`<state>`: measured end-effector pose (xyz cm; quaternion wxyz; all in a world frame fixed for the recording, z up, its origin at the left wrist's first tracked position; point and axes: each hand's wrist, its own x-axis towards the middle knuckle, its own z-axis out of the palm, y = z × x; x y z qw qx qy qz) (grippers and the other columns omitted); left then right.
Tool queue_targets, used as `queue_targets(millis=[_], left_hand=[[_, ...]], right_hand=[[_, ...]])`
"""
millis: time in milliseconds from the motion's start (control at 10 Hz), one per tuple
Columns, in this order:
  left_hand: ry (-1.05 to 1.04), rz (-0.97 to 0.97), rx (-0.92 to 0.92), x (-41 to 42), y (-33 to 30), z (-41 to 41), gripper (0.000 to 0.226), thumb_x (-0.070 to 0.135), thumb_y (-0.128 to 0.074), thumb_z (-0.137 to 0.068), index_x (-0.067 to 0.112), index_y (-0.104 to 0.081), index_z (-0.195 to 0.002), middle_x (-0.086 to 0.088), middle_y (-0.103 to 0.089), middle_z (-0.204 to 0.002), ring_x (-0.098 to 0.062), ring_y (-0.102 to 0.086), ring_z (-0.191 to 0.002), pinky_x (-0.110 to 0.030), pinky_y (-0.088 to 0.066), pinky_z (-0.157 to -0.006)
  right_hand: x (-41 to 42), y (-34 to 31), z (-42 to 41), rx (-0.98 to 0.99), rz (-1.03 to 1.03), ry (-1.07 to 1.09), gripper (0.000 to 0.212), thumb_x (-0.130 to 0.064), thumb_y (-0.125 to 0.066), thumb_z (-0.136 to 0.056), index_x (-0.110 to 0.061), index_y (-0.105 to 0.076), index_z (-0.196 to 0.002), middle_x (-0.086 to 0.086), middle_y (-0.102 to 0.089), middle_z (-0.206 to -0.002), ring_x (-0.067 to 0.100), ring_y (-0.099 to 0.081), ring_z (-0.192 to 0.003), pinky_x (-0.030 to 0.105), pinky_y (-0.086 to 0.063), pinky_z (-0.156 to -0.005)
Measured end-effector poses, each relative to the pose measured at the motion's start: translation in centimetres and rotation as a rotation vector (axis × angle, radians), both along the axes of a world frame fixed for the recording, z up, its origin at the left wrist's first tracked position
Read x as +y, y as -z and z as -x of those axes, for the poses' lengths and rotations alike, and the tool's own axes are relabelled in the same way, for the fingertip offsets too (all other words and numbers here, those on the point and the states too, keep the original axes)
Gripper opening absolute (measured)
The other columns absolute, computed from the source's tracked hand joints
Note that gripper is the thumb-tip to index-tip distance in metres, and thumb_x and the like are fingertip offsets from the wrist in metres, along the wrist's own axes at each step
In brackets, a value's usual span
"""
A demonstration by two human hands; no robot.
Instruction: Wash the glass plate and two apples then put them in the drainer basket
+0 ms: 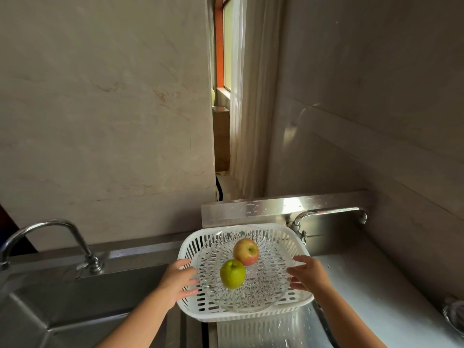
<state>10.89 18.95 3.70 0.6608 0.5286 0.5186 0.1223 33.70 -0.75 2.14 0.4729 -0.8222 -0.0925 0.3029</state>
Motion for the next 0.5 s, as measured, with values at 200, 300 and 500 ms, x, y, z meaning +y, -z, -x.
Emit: queue_targets(millis=[200, 300, 500], left_hand=[[0.084, -0.120, 0.056, -0.4, -3.1, 0.4, 0.049, 0.004, -0.057, -0.086, 0.012, -0.044, -0.133, -0.015, -0.059, -0.113, -0.028, -0.060, -0.099, -0.040, -0.053, -0.080], [0.167, -0.205, 0.043, 0.0, -6.2, -0.1, 0.047, 0.007, -0.056, -0.087, 0.013, -0.045, -0.132, -0.013, -0.059, -0.118, -0.026, -0.061, -0.101, -0.039, -0.052, -0.084], [0.323, -0.472, 0.019, 0.1, -16.9, -2.8, 0.049, 0.022, -0.057, -0.088, 0.018, -0.043, -0.135, -0.011, -0.056, -0.129, -0.020, -0.062, -0.095, -0.031, -0.051, -0.080]], right_hand=[[-0.3, -2.3, 0.6, -0.163, 0.093, -0.009, 0.049, -0.009, -0.072, -0.076, -0.004, -0.055, -0.122, 0.016, -0.069, -0.089, 0.020, -0.065, -0.058, 0.023, -0.056, -0.045], [0.1, -4.7, 0.3, -0.217, 0.111, -0.055, 0.049, -0.014, -0.073, -0.076, -0.007, -0.058, -0.121, 0.013, -0.070, -0.086, 0.018, -0.067, -0.059, 0.023, -0.056, -0.048], [2.0, -15.4, 0.3, -0.425, 0.062, -0.180, 0.042, -0.023, -0.072, -0.076, -0.011, -0.062, -0.116, 0.006, -0.069, -0.073, 0.018, -0.068, -0.059, 0.028, -0.060, -0.053]])
